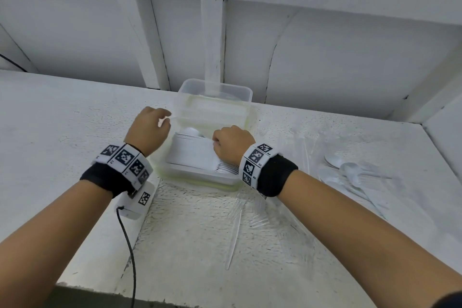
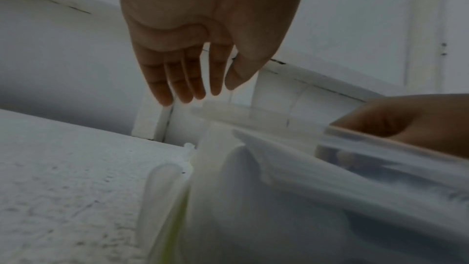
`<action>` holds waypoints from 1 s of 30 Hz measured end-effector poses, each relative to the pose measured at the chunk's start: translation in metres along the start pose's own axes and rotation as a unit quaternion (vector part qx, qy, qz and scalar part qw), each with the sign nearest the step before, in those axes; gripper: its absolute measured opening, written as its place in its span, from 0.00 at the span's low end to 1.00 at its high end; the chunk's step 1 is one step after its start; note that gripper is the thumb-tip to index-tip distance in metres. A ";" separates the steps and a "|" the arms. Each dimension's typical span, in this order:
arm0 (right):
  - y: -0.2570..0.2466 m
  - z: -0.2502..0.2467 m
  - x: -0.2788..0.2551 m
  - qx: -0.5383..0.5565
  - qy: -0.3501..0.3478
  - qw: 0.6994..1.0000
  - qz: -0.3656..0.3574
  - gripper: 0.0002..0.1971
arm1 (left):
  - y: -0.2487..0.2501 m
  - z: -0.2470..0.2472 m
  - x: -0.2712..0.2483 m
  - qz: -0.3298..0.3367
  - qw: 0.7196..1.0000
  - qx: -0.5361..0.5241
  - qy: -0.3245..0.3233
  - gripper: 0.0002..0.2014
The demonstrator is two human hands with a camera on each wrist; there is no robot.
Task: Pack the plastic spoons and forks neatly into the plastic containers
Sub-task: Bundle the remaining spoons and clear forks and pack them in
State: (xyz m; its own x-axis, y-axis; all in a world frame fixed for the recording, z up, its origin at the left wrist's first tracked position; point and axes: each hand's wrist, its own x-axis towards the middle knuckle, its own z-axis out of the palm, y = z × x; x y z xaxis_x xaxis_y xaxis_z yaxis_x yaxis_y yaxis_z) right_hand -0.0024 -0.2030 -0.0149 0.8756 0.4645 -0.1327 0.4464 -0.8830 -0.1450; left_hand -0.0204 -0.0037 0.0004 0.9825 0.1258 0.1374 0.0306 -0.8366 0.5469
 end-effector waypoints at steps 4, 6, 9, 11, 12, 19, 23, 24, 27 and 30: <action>0.000 0.000 0.001 0.004 -0.012 1.000 0.000 0.16 | -0.010 0.001 0.010 -0.088 0.991 0.002 -0.097 0.19; 0.001 -0.001 0.001 0.005 -0.017 1.000 0.003 0.16 | -0.012 0.003 0.012 -0.098 0.989 -0.021 -0.113 0.18; 0.002 -0.001 0.000 0.022 -0.014 1.000 0.001 0.16 | -0.012 0.004 0.012 -0.103 0.988 -0.041 -0.110 0.16; 0.003 -0.002 -0.001 0.024 -0.014 1.000 -0.005 0.16 | -0.011 0.004 0.012 -0.105 0.987 -0.045 -0.111 0.15; 0.003 -0.002 -0.002 0.015 -0.016 1.000 -0.009 0.16 | -0.011 0.003 0.012 -0.107 0.987 -0.046 -0.111 0.16; 0.004 -0.001 -0.004 -0.002 -0.025 0.999 -0.025 0.18 | -0.009 0.000 0.011 -0.113 0.986 -0.038 -0.119 0.17; 0.007 -0.005 -0.006 -0.005 -0.018 0.999 -0.035 0.17 | -0.004 -0.003 0.009 -0.106 0.988 0.009 -0.115 0.17; 0.008 -0.006 -0.006 0.001 -0.015 0.999 -0.038 0.17 | -0.001 -0.005 0.009 -0.101 0.988 0.025 -0.112 0.17; 0.014 -0.013 -0.013 0.038 0.005 0.998 -0.053 0.18 | 0.009 -0.010 0.006 -0.082 0.991 0.052 -0.094 0.17; 0.025 -0.026 -0.027 0.046 0.056 0.995 -0.062 0.18 | 0.026 -0.012 0.000 -0.043 0.995 0.055 -0.065 0.15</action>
State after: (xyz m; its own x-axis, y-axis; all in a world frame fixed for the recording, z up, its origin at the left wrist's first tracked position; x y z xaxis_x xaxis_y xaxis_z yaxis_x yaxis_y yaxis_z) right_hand -0.0103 -0.2396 0.0103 0.8326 0.5539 0.0013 0.5376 -0.8075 -0.2426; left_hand -0.0217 -0.0191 0.0241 0.9907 0.1345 -0.0178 0.1278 -0.8803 0.4570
